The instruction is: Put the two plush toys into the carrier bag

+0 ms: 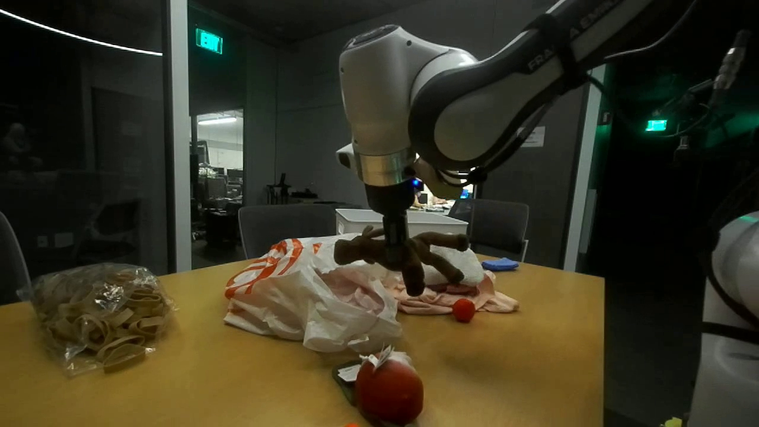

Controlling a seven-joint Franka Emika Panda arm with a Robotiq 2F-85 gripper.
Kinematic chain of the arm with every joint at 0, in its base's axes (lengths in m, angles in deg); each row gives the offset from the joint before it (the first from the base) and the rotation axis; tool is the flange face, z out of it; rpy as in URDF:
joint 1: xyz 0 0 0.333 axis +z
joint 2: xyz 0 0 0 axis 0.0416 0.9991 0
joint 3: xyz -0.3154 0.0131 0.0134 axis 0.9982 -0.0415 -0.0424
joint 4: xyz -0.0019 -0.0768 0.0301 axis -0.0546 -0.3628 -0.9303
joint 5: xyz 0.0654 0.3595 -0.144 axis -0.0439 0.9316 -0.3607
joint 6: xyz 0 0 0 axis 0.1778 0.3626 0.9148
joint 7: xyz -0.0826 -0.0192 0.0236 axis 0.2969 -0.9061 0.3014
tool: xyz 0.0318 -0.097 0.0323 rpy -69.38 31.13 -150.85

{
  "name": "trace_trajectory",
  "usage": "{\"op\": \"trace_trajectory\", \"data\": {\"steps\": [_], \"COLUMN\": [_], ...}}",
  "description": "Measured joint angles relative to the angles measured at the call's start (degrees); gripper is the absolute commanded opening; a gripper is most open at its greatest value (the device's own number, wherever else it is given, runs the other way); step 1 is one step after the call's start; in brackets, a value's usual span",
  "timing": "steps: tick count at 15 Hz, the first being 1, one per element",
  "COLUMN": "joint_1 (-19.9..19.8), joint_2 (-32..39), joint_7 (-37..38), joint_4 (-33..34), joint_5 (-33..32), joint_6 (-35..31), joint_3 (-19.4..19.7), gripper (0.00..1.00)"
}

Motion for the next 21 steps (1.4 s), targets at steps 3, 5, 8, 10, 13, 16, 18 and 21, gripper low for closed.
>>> {"op": "trace_trajectory", "data": {"steps": [3,5,8,10,13,16,18,21], "joint_1": [0.0,0.0,0.9,2.2,4.8,6.8,7.9,8.5], "joint_2": [7.7,12.1,17.9,20.9,23.8,25.0,25.4,26.3], "joint_7": [0.0,0.0,-0.5,-1.7,-3.6,-6.1,-8.0,-11.1], "joint_4": [4.4,7.2,11.5,14.4,18.4,21.6,23.4,24.6], "joint_5": [0.0,0.0,0.2,0.2,0.2,-0.2,-1.2,-2.2], "joint_6": [1.9,4.1,7.2,7.9,11.1,16.1,20.9,21.1], "joint_3": [1.8,2.8,3.1,3.1,3.0,2.9,2.9,2.7], "gripper": [0.11,0.11,0.1,0.1,0.1,0.1,0.1,0.1]}}
